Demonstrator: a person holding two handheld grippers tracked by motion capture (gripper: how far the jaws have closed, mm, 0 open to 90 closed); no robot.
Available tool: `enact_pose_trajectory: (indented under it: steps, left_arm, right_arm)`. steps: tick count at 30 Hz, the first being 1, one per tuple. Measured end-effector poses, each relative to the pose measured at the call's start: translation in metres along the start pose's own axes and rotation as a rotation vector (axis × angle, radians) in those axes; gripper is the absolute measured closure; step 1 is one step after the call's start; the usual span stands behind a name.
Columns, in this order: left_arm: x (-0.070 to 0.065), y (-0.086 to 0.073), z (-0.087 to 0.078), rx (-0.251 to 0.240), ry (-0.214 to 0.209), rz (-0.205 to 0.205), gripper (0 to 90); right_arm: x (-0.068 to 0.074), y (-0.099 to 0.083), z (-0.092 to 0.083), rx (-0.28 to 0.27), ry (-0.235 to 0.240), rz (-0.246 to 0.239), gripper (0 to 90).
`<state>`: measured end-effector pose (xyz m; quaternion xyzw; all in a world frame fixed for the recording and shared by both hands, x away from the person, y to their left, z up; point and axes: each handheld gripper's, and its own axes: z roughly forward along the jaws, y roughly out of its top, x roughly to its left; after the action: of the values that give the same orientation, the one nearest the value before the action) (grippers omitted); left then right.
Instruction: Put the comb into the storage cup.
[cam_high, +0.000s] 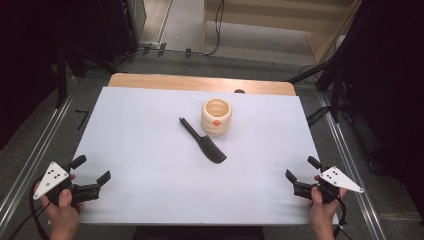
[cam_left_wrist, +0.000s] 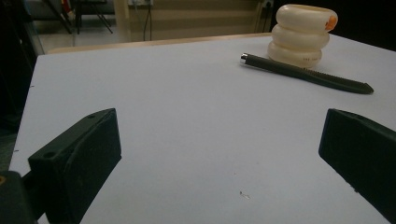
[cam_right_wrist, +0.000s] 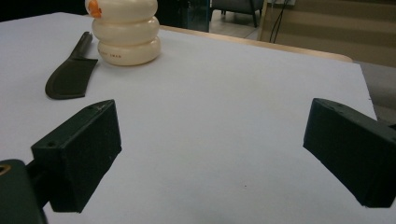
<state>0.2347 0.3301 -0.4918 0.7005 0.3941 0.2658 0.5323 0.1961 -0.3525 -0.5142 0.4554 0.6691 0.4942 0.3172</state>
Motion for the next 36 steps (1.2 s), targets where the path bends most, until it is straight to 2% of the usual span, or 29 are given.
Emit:
enact_pose_trajectory:
  steps: [4, 8, 13, 14, 15, 18, 22, 27, 28, 31, 36]
  left_arm:
    - [0.000, 0.000, 0.000, 0.003, -0.002, -0.001, 0.0]
    - [0.000, 0.000, 0.000, 0.003, -0.002, -0.001, 0.0]
    - [0.000, 0.000, 0.000, 0.004, -0.002, 0.002, 0.0]
    - [0.000, 0.000, 0.000, 0.004, -0.002, 0.002, 0.0]
    - [-0.003, 0.000, 0.001, 0.015, 0.000, 0.025, 0.0]
    - [-0.005, 0.002, 0.003, 0.026, -0.007, 0.043, 0.0]
    - [-0.007, 0.006, 0.004, 0.031, -0.022, 0.022, 0.0]
    - [-0.019, 0.030, 0.019, 0.041, -0.097, 0.069, 0.0]
    - [-0.019, 0.030, 0.019, 0.041, -0.097, 0.069, 0.0]
    - [-0.027, 0.047, 0.033, 0.041, -0.131, 0.077, 0.0]
    - [-0.033, 0.062, 0.053, 0.047, -0.169, 0.082, 0.0]
  right_arm:
    - [0.004, 0.002, 0.000, 0.003, -0.009, -0.021, 2.6]
    - [0.010, 0.008, 0.002, 0.014, 0.003, -0.045, 2.7]
    - [0.029, 0.024, 0.009, 0.033, 0.044, -0.124, 4.6]
    - [0.029, 0.024, 0.009, 0.033, 0.044, -0.124, 4.6]
    - [0.037, 0.030, 0.012, 0.041, 0.060, -0.147, 4.6]
    - [0.043, 0.031, 0.015, 0.049, 0.087, -0.163, 4.6]
    - [0.040, 0.027, 0.017, 0.058, 0.100, -0.137, 4.7]
    - [0.032, 0.023, 0.013, 0.048, 0.098, -0.116, 4.7]
    - [0.032, 0.023, 0.013, 0.048, 0.098, -0.116, 4.7]
    - [0.025, 0.019, 0.011, 0.053, 0.091, -0.101, 5.1]
    - [0.021, 0.015, 0.008, 0.052, 0.085, -0.112, 5.1]
